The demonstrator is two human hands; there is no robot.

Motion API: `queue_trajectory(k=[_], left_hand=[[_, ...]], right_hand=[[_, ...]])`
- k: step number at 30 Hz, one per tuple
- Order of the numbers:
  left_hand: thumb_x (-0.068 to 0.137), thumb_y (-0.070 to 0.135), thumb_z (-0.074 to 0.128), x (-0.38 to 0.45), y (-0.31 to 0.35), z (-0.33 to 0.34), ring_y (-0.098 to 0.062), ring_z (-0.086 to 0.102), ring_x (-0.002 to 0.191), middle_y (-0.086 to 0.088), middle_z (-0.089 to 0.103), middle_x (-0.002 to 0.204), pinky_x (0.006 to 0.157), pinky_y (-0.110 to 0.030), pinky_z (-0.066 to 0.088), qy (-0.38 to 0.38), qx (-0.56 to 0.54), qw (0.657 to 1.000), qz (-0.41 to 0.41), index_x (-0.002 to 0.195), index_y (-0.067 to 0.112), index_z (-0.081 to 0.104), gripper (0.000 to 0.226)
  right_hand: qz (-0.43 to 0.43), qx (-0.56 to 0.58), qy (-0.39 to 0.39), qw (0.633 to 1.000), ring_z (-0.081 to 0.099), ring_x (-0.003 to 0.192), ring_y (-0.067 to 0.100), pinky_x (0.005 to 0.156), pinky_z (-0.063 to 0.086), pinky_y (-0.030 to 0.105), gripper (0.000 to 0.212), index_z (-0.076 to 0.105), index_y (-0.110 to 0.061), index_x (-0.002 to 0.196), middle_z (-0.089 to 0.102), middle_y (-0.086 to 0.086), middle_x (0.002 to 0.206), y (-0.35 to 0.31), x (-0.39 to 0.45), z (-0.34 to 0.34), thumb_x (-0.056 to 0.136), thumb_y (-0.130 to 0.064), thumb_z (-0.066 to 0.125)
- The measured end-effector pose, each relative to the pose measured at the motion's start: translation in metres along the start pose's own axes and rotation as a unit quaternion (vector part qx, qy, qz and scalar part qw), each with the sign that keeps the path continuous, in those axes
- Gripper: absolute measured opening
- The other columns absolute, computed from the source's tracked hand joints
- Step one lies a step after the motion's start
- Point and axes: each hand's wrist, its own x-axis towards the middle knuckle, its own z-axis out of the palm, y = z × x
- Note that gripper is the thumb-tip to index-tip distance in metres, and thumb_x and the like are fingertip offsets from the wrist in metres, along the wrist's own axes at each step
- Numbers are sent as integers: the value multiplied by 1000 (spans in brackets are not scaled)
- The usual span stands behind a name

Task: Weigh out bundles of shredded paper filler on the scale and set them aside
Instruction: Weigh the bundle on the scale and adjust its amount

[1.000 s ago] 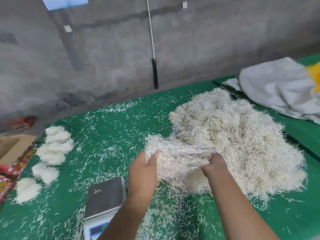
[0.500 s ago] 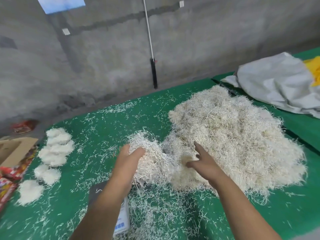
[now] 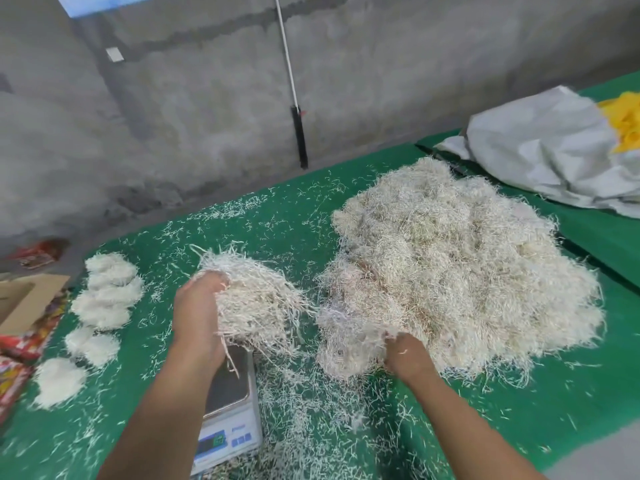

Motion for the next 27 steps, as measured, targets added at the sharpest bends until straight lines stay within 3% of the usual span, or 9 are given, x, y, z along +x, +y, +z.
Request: queue_trajectory(k=[3, 6, 9, 11, 12, 13, 15, 21, 27], left_hand=[[69, 31, 64, 2, 4, -6, -37, 45, 141, -11, 52, 151, 116, -66, 28, -23, -14, 1000, -9, 133, 13, 59, 67], [68, 37, 72, -4, -6, -3, -31, 39, 146, -4, 43, 159, 119, -62, 27, -66, -10, 997, -34, 140, 21, 52, 76], [65, 60, 82, -15, -15, 11, -28, 32, 150, 1, 37, 163, 119, -58, 26, -84, 8, 995, -60, 150, 34, 47, 95], [70, 68, 81, -20, -20, 20, -26, 39, 147, 1, 43, 160, 114, -56, 35, -95, 14, 991, -91, 148, 37, 50, 90], [74, 64, 81, -21, -22, 23, -28, 53, 138, -5, 54, 152, 107, -55, 46, -118, 1, 986, -118, 144, 31, 57, 81], [79, 58, 80, -23, -22, 27, -31, 66, 124, -11, 67, 137, 97, -53, 55, -148, -25, 979, -141, 135, 24, 67, 66], [85, 47, 77, -28, -19, 30, -37, 75, 104, -15, 76, 118, 91, -52, 57, -186, -56, 971, -142, 113, 17, 79, 41], [94, 41, 66, -10, -1, 5, -39, 75, 101, -14, 77, 114, 79, -52, 62, -120, -110, 985, -59, 112, 16, 77, 33], [98, 29, 61, -1, 2, -8, -34, 77, 96, -13, 78, 107, 69, -42, 64, -88, -119, 988, -39, 98, 12, 82, 27]], right_hand=[[44, 20, -6, 999, 63, 81, 13, 79, 58, 30, 23, 62, -2, 119, 70, 11, 115, 7, -1, -6, 109, -19, 51], [-51, 74, -47, 995, 67, 101, 18, 84, 58, 23, 86, 8, -14, 168, 36, 14, 167, -17, -16, -11, 100, -7, 60], [-190, 128, -99, 968, 30, 150, 16, 118, 25, 31, 119, -7, -41, 166, 6, -16, 169, -66, -45, -17, 88, -19, 80], [-238, 111, -157, 952, 31, 138, 7, 122, 22, 38, 100, 27, -33, 158, 16, -22, 155, -90, -62, -12, 78, -47, 87], [-245, 95, -182, 948, 48, 118, 7, 112, 45, 39, 76, 51, -20, 134, 39, -15, 144, -98, -68, -6, 77, -55, 87], [-253, 95, -192, 943, 57, 87, 7, 81, 58, 34, 52, 59, -14, 103, 61, -5, 115, -103, -73, 1, 80, -53, 85], [-245, 116, -160, 949, 48, 53, 6, 53, 43, 25, 26, 62, -11, 86, 56, -1, 77, -105, -72, 14, 96, -32, 72], [-118, 108, -47, 986, 47, 50, 9, 47, 38, 22, 36, 56, -16, 77, 59, -2, 70, -55, -26, 19, 111, -21, 44], [55, 20, 8, 998, 52, 59, 10, 47, 37, 22, 33, 52, -15, 74, 59, 0, 72, 8, 8, 27, 105, -23, 61]])
